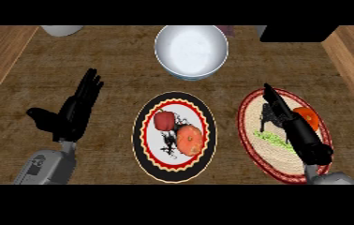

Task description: Pick the bell pepper from the plate and place it in the bowl

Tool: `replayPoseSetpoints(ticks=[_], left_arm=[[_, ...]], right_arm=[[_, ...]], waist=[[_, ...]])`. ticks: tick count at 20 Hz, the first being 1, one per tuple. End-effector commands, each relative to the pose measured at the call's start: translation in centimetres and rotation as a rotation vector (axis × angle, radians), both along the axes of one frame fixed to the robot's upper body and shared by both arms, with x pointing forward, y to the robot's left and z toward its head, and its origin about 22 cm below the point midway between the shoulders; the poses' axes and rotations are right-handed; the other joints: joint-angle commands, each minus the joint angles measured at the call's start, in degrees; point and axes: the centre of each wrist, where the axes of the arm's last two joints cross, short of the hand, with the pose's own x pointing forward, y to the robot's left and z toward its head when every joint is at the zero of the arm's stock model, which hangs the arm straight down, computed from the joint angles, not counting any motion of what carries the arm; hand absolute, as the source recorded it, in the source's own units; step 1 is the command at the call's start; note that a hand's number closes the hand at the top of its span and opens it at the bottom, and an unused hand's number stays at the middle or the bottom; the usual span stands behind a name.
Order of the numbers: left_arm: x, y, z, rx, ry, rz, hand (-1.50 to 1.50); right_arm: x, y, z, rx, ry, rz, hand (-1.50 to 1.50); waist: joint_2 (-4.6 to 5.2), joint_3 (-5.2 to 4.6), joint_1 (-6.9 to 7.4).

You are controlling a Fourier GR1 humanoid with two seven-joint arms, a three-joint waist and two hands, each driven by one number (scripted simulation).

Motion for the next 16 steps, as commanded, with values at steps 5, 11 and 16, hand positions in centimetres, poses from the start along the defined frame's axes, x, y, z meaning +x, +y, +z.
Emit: replayPoseSetpoints(ticks=[5,11,16], left_arm=[[2.8,0.9,5.6,0.264,-0.176,0.056,0.00],[2.4,-0.5,6.0,0.329,-0.133,0.110,0.00],[1.6,0.0,7.4,0.357,-0.111,0.136,0.00]], right_arm=[[5.6,7.8,5.4,0.174,-0.044,0.488,1.50],[11.0,5.3,4.0,0.171,-0.227,0.275,-1.50],[13.1,5.2,8.5,-0.086,-0.348,0.514,-1.50]], waist=[[2.77,1.02,6.99],[2.75,0.87,4.09],[2.12,0.70,3.01]])
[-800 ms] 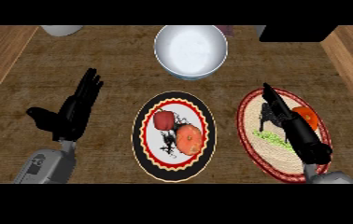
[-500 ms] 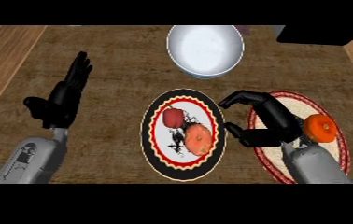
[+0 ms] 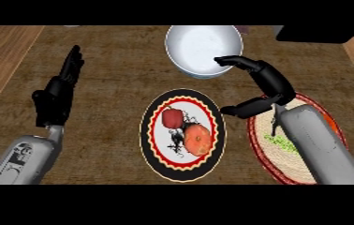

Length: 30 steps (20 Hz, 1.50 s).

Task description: Pick the bell pepper from the plate and place it in the bowl

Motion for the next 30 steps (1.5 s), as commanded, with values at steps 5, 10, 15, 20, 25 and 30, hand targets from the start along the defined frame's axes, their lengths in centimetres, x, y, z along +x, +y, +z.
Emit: replayPoseSetpoints(ticks=[5,10,15,20,25,30], left_arm=[[-0.1,0.2,2.7,0.028,0.006,0.042,0.00],[-1.0,0.0,0.6,0.026,0.017,0.056,0.00],[-0.6,0.6,2.7,0.036,0.023,0.068,0.00],[-3.0,0.3,0.3,0.025,0.016,0.052,0.00],[-1.7,-0.3,1.9,0.041,0.015,0.057,0.00],[-2.0,0.4,1.5,0.029,0.025,0.059,0.00]], right_arm=[[3.7,2.7,6.2,-0.382,-0.126,0.136,-1.50],[2.3,10.0,8.5,-0.637,-0.170,0.192,-1.50],[1.1,14.9,8.2,-0.835,-0.150,0.261,-1.50],[0.6,17.2,7.6,-0.919,-0.104,0.361,-1.50],[-1.7,22.0,6.6,-1.008,-0.084,0.394,-1.50],[-2.6,22.4,3.5,-1.135,-0.060,0.391,-1.50]], waist=[[-0.44,-0.16,-1.24],[-0.59,-0.26,-2.12],[-0.47,-0.20,-2.39],[-0.44,-0.19,-2.41],[-0.44,-0.18,-2.65],[-0.41,-0.18,-2.78]])
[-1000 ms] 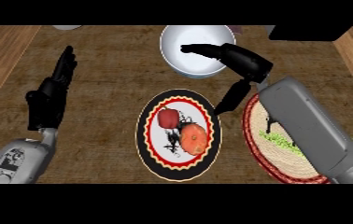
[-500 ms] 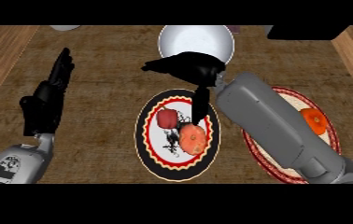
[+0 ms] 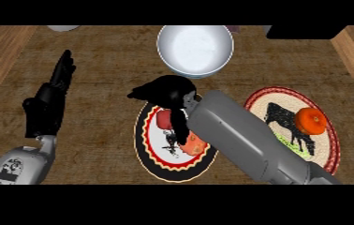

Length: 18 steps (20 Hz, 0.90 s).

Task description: Pick the bell pepper from the plate and place it in the bowl

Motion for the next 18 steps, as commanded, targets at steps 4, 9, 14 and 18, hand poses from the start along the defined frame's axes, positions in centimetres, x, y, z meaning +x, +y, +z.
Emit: replayPoseSetpoints(ticks=[4,9,14,18], left_arm=[[0.7,-0.7,0.5,0.003,-0.020,0.010,0.00],[-0.4,-0.6,1.4,-0.014,-0.011,0.009,0.00],[-0.5,-0.3,0.8,-0.001,-0.006,-0.001,0.00],[1.3,-1.4,0.9,0.002,-0.011,-0.007,0.00]], right_arm=[[-0.3,-0.6,-3.8,-0.170,-0.033,-0.039,-1.50],[1.0,0.9,-3.3,-0.177,-0.027,-0.071,-1.50],[1.4,-0.3,-6.2,-0.165,-0.016,-0.072,-1.50],[2.0,-0.1,-6.7,-0.173,-0.008,-0.074,-1.50]], waist=[[0.05,0.03,-0.25],[0.06,0.03,0.33],[0.14,0.03,0.38],[0.36,0.02,0.97]])
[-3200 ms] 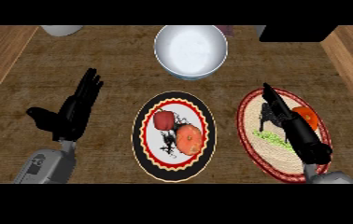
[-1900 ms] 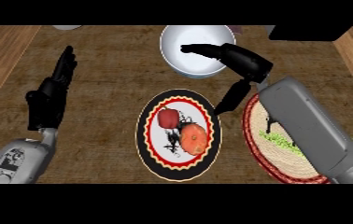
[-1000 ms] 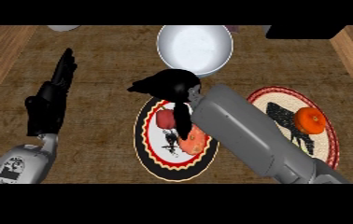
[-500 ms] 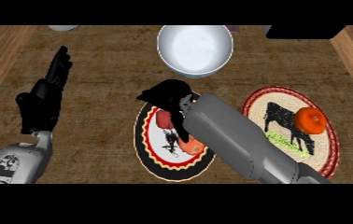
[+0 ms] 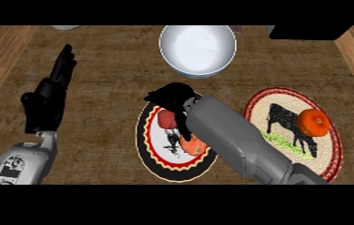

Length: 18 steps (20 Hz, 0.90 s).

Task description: Pick the bell pepper from the plate and place it in the bowl

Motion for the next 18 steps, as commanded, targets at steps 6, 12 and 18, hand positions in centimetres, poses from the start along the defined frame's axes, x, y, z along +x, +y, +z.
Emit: replayPoseSetpoints(ticks=[6,12,18], left_arm=[[1.3,0.9,0.2,0.014,0.011,-0.016,0.00],[-0.1,-1.8,0.0,-0.009,-0.004,-0.042,0.00],[0.7,-0.1,0.1,-0.011,0.013,-0.010,0.00]], right_arm=[[0.0,-0.3,-2.2,-0.047,-0.034,0.063,1.50],[-0.6,-1.3,-4.7,-0.011,-0.090,0.115,1.50],[-2.1,-0.1,-4.3,0.062,-0.064,0.139,1.50]], waist=[[0.25,0.00,0.67],[0.30,0.03,1.27],[0.09,0.01,0.52]])
